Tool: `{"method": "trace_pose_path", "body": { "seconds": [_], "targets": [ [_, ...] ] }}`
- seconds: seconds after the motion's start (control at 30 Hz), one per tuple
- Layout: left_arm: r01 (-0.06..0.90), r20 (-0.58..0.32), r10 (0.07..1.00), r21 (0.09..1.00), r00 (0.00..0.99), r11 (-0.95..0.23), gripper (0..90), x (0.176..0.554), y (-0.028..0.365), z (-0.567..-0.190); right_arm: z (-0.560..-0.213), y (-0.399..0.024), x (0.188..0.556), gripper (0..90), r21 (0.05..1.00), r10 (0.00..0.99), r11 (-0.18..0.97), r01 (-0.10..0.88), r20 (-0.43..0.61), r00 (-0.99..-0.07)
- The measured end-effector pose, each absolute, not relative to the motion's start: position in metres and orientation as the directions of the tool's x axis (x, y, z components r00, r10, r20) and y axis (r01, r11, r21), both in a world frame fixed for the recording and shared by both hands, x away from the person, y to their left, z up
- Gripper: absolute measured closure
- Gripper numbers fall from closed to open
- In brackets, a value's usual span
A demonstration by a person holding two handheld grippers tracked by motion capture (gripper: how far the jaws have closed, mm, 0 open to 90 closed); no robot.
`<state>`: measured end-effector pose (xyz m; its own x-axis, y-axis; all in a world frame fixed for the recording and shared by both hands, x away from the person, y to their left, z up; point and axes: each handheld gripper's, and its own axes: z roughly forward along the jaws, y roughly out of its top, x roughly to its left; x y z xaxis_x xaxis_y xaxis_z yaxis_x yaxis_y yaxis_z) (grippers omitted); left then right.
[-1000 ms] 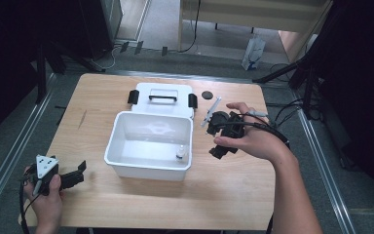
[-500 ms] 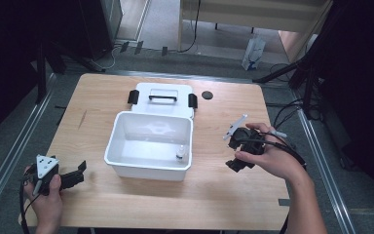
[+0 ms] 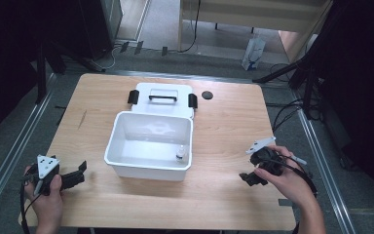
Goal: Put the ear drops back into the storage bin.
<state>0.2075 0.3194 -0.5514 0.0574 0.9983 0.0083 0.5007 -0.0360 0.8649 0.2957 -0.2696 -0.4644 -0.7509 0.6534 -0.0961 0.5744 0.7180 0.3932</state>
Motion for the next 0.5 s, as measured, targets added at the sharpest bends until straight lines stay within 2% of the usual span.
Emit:
{"method": "trace_pose_path", "body": {
  "seconds": [0.1, 0.27, 0.5],
  "targets": [
    [0.502, 0.011, 0.998, 0.864, 0.057, -0.039, 0.3, 0.207, 0.319, -0.551, -0.477, -0.283, 0.289, 12.6, 0.427, 0.679, 0.685, 0.59, -0.081, -0.73],
    [0.502, 0.017, 0.998, 0.864, 0.054, -0.041, 0.3, 0.207, 0.318, -0.551, -0.494, -0.299, 0.277, 12.3, 0.536, 0.709, 0.611, 0.582, -0.045, -0.703],
    [0.496, 0.026, 0.998, 0.867, 0.057, -0.051, 0.3, 0.207, 0.318, -0.551, -0.517, -0.316, 0.26, 12.3, 0.658, 0.747, 0.468, 0.59, 0.063, -0.662]
  ]
}}
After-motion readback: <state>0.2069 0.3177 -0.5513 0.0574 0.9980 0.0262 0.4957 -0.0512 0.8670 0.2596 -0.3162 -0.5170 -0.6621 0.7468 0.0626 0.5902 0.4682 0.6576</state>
